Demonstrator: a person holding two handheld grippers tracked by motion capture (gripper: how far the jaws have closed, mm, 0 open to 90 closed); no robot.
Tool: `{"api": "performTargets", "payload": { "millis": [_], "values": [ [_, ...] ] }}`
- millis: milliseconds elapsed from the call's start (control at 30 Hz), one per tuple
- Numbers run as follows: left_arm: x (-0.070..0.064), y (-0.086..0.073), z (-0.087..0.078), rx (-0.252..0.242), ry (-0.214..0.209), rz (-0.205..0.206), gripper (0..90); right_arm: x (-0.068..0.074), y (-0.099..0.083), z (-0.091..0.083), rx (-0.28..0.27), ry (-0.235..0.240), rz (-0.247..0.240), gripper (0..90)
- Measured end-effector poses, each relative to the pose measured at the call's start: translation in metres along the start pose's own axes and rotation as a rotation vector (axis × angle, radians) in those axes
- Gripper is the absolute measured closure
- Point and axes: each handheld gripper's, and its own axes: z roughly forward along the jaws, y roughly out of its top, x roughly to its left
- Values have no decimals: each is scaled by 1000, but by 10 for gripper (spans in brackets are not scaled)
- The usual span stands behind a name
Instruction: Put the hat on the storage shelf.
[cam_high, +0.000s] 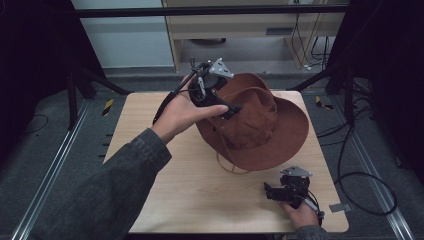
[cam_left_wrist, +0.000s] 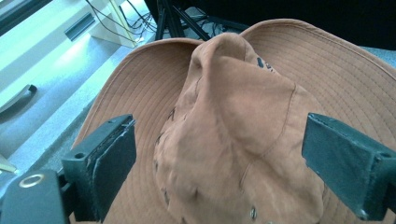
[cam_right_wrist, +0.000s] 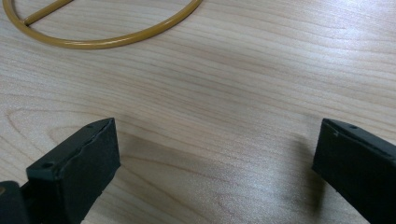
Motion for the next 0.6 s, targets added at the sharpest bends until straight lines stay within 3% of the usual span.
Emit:
{"api": "performTargets", "payload": {
  "millis": [600],
  "values": [
    [7, -31, -32, -9, 22, -16, 69, 0, 0, 0, -3, 10, 0, 6]
  ]
}}
